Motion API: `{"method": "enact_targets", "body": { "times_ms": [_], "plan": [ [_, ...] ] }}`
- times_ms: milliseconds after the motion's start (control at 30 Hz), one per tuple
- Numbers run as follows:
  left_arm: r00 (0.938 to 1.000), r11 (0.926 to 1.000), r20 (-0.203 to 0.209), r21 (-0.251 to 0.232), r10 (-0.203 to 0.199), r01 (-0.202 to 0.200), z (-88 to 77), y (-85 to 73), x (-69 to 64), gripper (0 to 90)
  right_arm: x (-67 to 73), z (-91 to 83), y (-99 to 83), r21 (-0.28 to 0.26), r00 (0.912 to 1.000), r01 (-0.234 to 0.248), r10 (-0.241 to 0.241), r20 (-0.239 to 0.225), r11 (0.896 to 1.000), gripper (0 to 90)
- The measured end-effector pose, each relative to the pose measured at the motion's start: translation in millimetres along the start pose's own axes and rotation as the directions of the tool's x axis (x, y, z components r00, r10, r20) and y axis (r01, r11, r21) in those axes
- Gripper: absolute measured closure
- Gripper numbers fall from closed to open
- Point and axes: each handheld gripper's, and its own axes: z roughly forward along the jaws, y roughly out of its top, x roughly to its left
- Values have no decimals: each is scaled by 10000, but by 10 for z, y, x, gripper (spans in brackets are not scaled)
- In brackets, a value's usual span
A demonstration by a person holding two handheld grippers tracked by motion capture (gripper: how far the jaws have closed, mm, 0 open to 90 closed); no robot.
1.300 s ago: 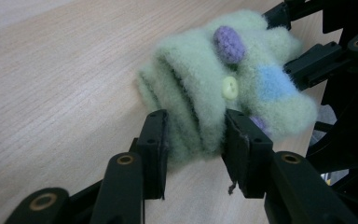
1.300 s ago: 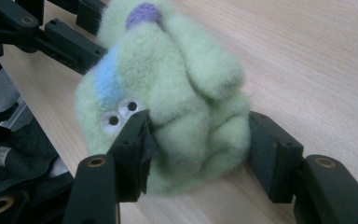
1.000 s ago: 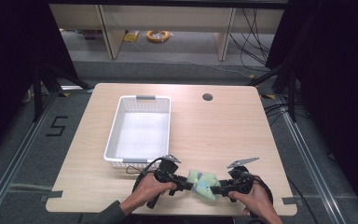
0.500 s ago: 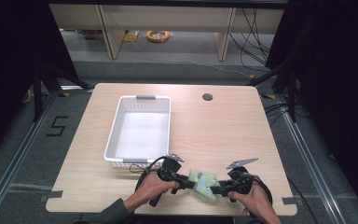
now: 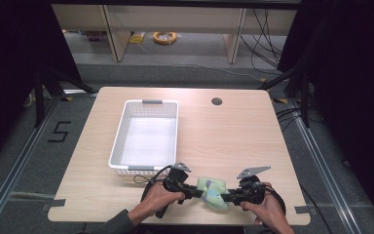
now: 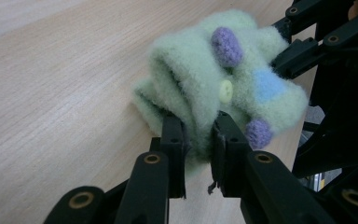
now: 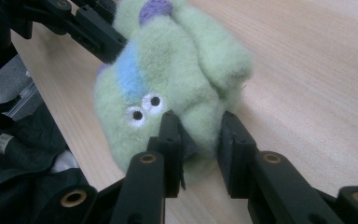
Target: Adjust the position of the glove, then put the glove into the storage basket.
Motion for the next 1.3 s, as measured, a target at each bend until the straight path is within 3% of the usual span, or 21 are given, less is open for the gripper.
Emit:
{"method": "enact_targets", "body": {
  "times_ms": [33, 67, 333, 400, 467, 567, 600, 633, 733, 800, 833, 933, 967, 1033, 1100, 1300],
  "plan": [
    [9998, 9998, -180, 208, 36, -32, -36, 2, -17, 767, -3, -10, 5, -29, 10000, 80, -80, 10, 10000, 738],
    [9999, 9999, 50, -68, 94, -94, -25, -12, -12, 768, -4, -15, 10, -21, 9998, 181, -181, 24, 9998, 739],
    [9993, 9989, -18, -261, 384, -385, -107, 5, -94, 771, 11, -76, 30, -117, 9995, 295, -296, -59, 9995, 743],
    [9989, 9975, -81, -538, 461, -465, -122, 11, -119, 770, 9, -96, 54, -177, 9993, 365, -367, -84, 9992, 744],
    [9980, 9978, -182, -263, 606, -610, -165, 29, -119, 770, 21, -105, 76, -239, 9993, 366, -368, -73, 9990, 744],
    [9983, 9976, -80, -357, 584, -586, -221, 42, -123, 770, 39, -124, 134, -222, 9991, 406, -408, -90, 9989, 744],
    [9979, 9974, -224, -391, 600, -608, -246, 52, -134, 770, 64, -131, 152, -203, 9996, 260, -262, -105, 9995, 744],
    [9974, 9969, -313, -426, 645, -658, -276, 64, -148, 769, 61, -138, 180, -214, 9986, 532, -533, -47, 9984, 744],
    [9966, 9959, -341, -488, 745, -761, -347, 100, -179, 769, 116, -157, 238, -169, 9987, 514, -514, 15, 9985, 744],
    [9953, 9941, -396, -589, 886, -908, -441, 143, -208, 768, 159, -179, 312, -254, 9977, 673, -672, 67, 9974, 744],
    [9947, 9932, -461, -672, 922, -952, -545, 190, -227, 768, 186, -233, 418, -284, 9942, 1072, -1068, 141, 9938, 744],
    [9950, 9921, -503, -866, 867, -909, -643, 234, -237, 768, 224, -280, 510, -271, 9921, 1251, -1248, 110, 9918, 744],
    [9937, 9906, -646, -965, 913, -973, -744, 280, -237, 768, 266, -317, 622, -336, 9885, 1509, -1505, 142, 9880, 744],
    [9932, 9902, -714, -989, 920, -988, -796, 300, -236, 767, 295, -326, 680, -336, 9885, 1515, -1515, 42, 9879, 744],
    [9915, 9883, -863, -1090, 977, -1069, -898, 340, -230, 767, 318, -339, 814, -374, 9831, 1833, -1832, 68, 9823, 744],
    [9884, 9865, -1280, -1312, 815, -984, -1228, 431, -146, 766, 421, -339, 1201, -242, 9776, 2089, -2094, -210, 9776, 743]
  ]
}}
